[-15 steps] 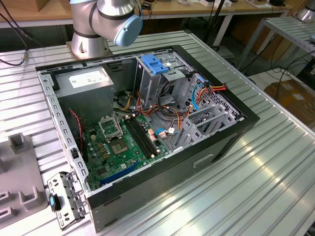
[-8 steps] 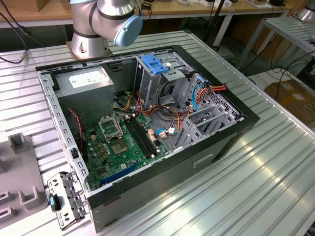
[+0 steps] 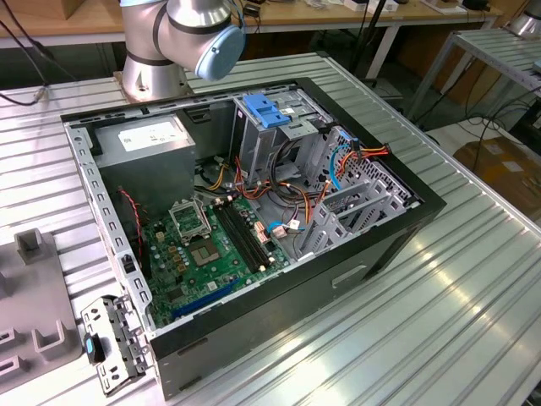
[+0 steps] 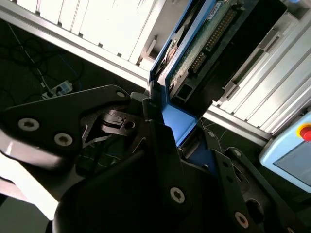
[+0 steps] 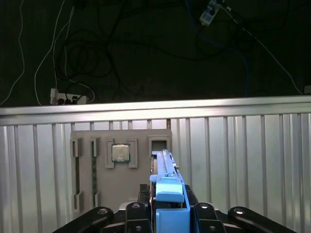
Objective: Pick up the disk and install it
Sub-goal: 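Pick up the disk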
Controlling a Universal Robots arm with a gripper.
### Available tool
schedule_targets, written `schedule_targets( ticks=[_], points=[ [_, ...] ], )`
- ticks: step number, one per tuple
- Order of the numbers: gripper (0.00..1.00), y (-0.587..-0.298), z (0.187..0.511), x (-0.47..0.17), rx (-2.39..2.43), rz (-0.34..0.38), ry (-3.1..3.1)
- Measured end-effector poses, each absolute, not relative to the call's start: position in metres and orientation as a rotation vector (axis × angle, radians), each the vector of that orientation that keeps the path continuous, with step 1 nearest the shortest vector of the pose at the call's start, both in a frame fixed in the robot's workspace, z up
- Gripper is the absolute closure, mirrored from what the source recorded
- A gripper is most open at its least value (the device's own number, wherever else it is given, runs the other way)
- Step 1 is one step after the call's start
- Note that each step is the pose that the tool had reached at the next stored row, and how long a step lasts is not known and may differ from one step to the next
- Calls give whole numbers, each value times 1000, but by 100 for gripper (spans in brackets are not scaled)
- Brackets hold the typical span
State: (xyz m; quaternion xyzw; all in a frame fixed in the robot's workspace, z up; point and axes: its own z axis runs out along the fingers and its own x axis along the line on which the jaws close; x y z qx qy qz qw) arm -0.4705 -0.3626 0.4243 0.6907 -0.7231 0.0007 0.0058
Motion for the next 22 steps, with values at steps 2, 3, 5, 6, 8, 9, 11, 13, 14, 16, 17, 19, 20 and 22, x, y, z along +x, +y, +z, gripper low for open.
schedule_targets(
  ticks=[2, 3, 5, 6, 8, 9, 11, 13, 14, 16, 17, 19, 20, 22],
  points=[
    [63, -363, 428, -471, 2162, 2, -2263],
    [63, -363, 430, -471, 2162, 2, -2263],
    [63, -363, 434, -471, 2162, 2, -2263],
    [63, -363, 435, -471, 2162, 2, -2263],
    [63, -363, 439, -471, 2162, 2, -2263],
    [63, -363, 441, -471, 2162, 2, -2263],
    [63, -363, 444, -471, 2162, 2, -2263],
    [63, -363, 448, -471, 2162, 2, -2263],
    [63, -363, 451, -471, 2162, 2, -2263],
    [63, -363, 457, -471, 2162, 2, -2263],
    [63, -363, 459, -471, 2162, 2, -2263],
    [63, -363, 463, -471, 2162, 2, -2263],
    [63, -363, 465, -471, 2162, 2, -2263],
    [63, -363, 469, -471, 2162, 2, -2263]
  ],
)
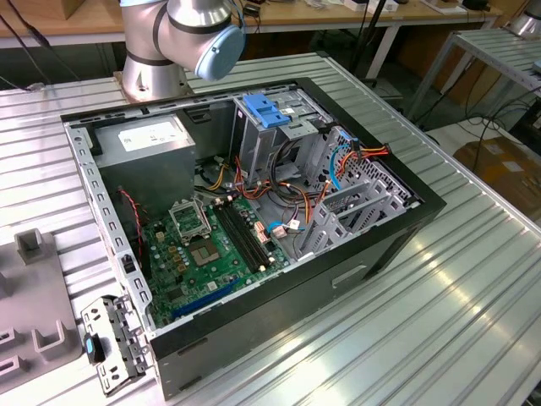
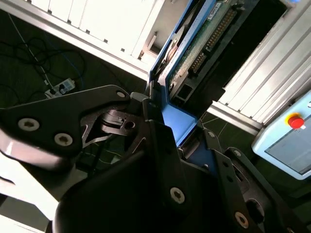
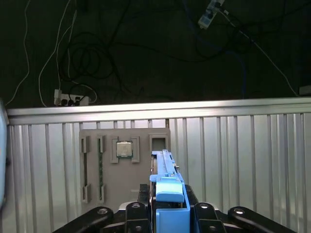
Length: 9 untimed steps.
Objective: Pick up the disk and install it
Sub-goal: 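Pick up the disk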
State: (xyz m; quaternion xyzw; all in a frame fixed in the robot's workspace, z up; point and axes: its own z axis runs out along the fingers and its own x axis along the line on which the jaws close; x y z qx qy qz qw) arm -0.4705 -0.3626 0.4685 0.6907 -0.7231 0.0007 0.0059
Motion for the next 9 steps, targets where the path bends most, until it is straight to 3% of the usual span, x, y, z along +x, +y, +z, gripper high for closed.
schedule_targets(
  ticks=[9],
  points=[
    [63, -363, 491, -470, 2162, 2, -2263]
  ],
)
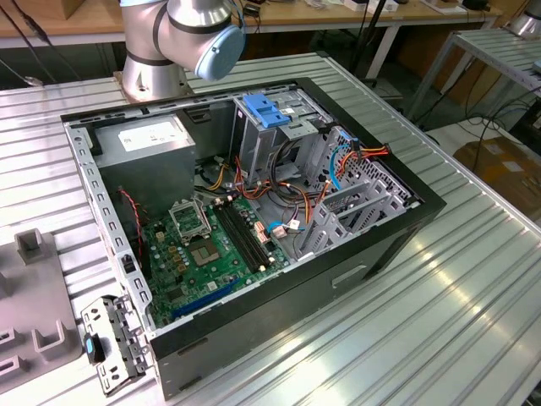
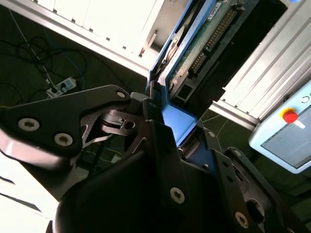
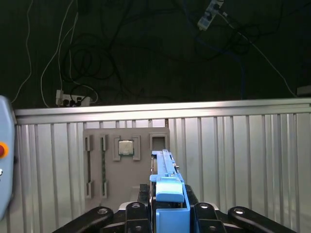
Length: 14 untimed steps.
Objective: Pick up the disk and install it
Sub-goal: 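Pick up the disk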
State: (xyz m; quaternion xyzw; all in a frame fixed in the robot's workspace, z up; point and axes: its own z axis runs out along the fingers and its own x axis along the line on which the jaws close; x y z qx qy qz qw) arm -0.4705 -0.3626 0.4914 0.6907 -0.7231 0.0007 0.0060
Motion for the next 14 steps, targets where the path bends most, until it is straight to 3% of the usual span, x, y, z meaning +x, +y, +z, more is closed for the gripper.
schedule_targets(
  ticks=[14],
  points=[
    [63, -363, 497, -462, 2162, 2, -2263]
  ],
)
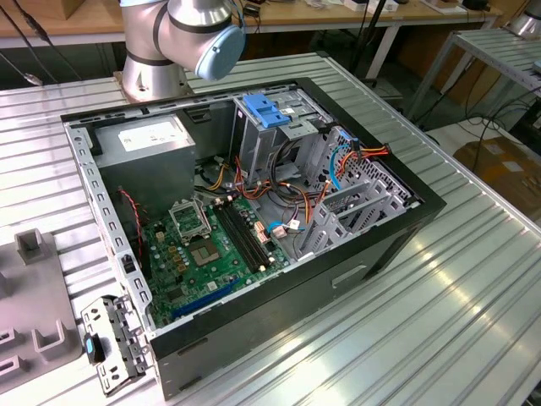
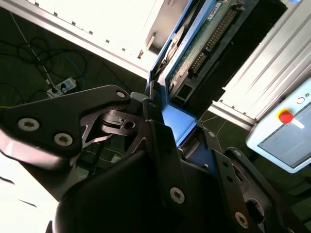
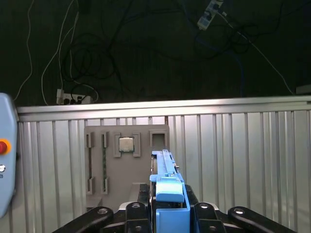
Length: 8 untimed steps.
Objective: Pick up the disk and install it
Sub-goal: 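Pick up the disk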
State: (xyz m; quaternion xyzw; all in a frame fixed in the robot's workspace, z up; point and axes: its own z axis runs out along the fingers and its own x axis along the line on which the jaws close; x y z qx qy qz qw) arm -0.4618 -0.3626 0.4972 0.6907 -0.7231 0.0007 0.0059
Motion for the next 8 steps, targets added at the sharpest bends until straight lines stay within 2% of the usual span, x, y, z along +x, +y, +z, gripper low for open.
schedule_targets(
  ticks=[8],
  points=[
    [63, -363, 497, -450, 2162, 2, -2263]
  ],
)
